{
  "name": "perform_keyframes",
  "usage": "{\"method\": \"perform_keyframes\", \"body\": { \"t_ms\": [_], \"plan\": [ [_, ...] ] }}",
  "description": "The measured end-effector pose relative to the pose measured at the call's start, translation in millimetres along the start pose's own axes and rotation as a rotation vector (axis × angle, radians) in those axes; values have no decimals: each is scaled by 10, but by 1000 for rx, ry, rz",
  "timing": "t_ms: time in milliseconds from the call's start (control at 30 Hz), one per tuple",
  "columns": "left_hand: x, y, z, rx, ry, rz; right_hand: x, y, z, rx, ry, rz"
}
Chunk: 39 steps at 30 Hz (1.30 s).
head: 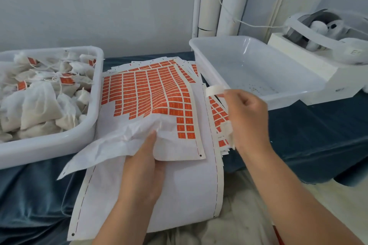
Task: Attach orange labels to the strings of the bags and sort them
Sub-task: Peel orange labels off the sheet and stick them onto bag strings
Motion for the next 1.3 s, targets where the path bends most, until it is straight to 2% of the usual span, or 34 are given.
{"method": "perform_keyframes", "body": {
  "t_ms": [33, 100, 133, 200, 267, 300, 333, 400, 467, 533, 633, 733, 867, 1033, 1300],
  "plan": [
    [-7, 13, 19, -42, 37, -81, -63, 17, -72, -11, 20, 3],
    [-46, 19, 68, -244, 151, -232, -152, 35, -215, -36, 30, -10],
    [-81, -4, 96, -376, 277, -321, -178, 29, -275, -29, 18, -25],
    [-133, -94, 170, -556, 582, -624, -194, -4, -363, 1, 0, -72],
    [-135, -160, 240, -522, 645, -881, -132, -71, -426, 31, 5, -164],
    [-99, -184, 276, -465, 578, -890, -74, -125, -433, 57, 22, -224],
    [-38, -191, 296, -413, 485, -826, -6, -192, -426, 87, 49, -279],
    [98, -190, 308, -281, 289, -577, 157, -327, -344, 124, 50, -358],
    [160, -187, 302, -159, 121, -310, 316, -432, -228, 133, 0, -375],
    [155, -194, 317, -148, -22, -157, 409, -486, -135, 124, -6, -352],
    [122, -209, 354, -227, -126, -111, 458, -527, -78, 123, 12, -330],
    [124, -217, 349, -238, -90, -90, 476, -559, -78, 98, 32, -333],
    [116, -220, 328, -171, -40, -63, 507, -616, -62, 80, 22, -341],
    [141, -249, 362, -80, -1, -108, 531, -672, -14, 69, 91, -260],
    [87, -237, 338, 34, 66, 47, 552, -707, -21, 42, 96, -289]
  ]
}}
Point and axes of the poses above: each hand's wrist, its own y-axis towards the middle knuckle, its own x-axis out of the palm, z = x × y, the point moved 3 cm from there along y, towards the middle knuckle, and after that the axes turned 2 degrees about z, right-handed, at the moved point
